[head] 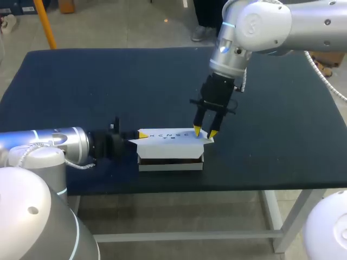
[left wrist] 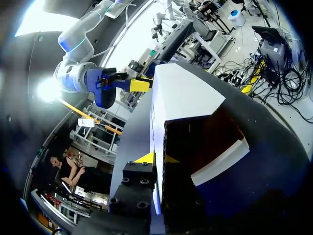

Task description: Assemble the packaging by folding the flat box into shape, placing the metal phone stand inside, and closing the box properly

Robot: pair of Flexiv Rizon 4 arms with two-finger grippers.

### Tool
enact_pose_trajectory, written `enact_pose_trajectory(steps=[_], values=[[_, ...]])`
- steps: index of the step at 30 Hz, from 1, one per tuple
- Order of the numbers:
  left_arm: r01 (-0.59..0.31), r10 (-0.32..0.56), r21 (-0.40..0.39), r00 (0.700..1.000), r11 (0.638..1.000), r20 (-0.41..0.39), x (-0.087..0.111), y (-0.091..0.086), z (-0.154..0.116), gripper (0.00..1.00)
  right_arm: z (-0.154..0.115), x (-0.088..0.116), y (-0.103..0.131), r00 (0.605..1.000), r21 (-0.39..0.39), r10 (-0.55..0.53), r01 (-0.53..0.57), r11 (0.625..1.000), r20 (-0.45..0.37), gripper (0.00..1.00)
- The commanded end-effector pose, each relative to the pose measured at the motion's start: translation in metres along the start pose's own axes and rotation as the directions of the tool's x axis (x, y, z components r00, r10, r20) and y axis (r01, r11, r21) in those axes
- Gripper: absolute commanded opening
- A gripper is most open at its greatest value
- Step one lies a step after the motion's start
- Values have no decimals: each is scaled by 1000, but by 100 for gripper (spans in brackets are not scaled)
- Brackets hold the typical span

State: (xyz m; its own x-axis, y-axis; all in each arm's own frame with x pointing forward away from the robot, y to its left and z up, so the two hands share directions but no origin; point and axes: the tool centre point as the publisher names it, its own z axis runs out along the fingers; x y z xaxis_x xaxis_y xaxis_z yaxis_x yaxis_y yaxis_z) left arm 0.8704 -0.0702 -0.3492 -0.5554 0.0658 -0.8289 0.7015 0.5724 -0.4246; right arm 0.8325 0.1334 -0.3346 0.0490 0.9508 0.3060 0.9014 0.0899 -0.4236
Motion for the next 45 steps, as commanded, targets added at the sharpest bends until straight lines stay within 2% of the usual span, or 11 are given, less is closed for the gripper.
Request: enact_pose_trajectory(steps=[1, 2, 10, 13, 17, 25, 37, 40, 43, 44, 45], values=[[-3, 3, -4, 1000, 1000, 8, 6, -1, 0, 4, 2, -1, -3, 1000, -5, -4, 4, 1000, 1, 42], [-4, 4, -5, 1000, 1000, 9, 6, -1, 0, 9, 2, -1, -3, 1000, -5, -5, 5, 1000, 1, 42], [-5, 6, -8, 1000, 1000, 30, 9, -1, -4, 14, 6, -4, -2, 1000, 1, -5, 5, 1000, 3, 41], [-6, 7, -8, 999, 1000, 38, 9, -2, -6, 21, 6, -4, -2, 1000, 0, -4, 4, 1000, 3, 41], [-10, 10, -8, 999, 1000, 49, 8, -4, -10, 24, 6, -4, -2, 1000, -2, -2, 2, 1000, -1, 41], [-17, 18, -20, 998, 1000, 64, 8, -7, -24, 22, 6, -5, -2, 1000, 0, 0, 0, 1000, -1, 41], [5, 1, -100, 998, 995, 55, 8, -6, -65, 32, 7, -5, -2, 1000, -3, 1, -1, 1000, -8, 40], [28, -25, -112, 999, 993, 27, 4, -5, -77, 39, 7, -6, -3, 1000, -6, 1, -1, 1000, -10, 41], [91, -96, -111, 995, 990, -39, -4, -4, -91, 47, 7, -6, -3, 1000, -9, 2, -2, 1000, -12, 41], [106, -114, -107, 991, 989, -66, -6, -3, -95, 62, 8, -6, -3, 1000, -9, 2, -3, 1000, -14, 41], [154, -167, -126, 982, 980, -92, -10, -1, -101, 85, 8, -7, -3, 1000, -10, 2, -2, 1000, -15, 41]])
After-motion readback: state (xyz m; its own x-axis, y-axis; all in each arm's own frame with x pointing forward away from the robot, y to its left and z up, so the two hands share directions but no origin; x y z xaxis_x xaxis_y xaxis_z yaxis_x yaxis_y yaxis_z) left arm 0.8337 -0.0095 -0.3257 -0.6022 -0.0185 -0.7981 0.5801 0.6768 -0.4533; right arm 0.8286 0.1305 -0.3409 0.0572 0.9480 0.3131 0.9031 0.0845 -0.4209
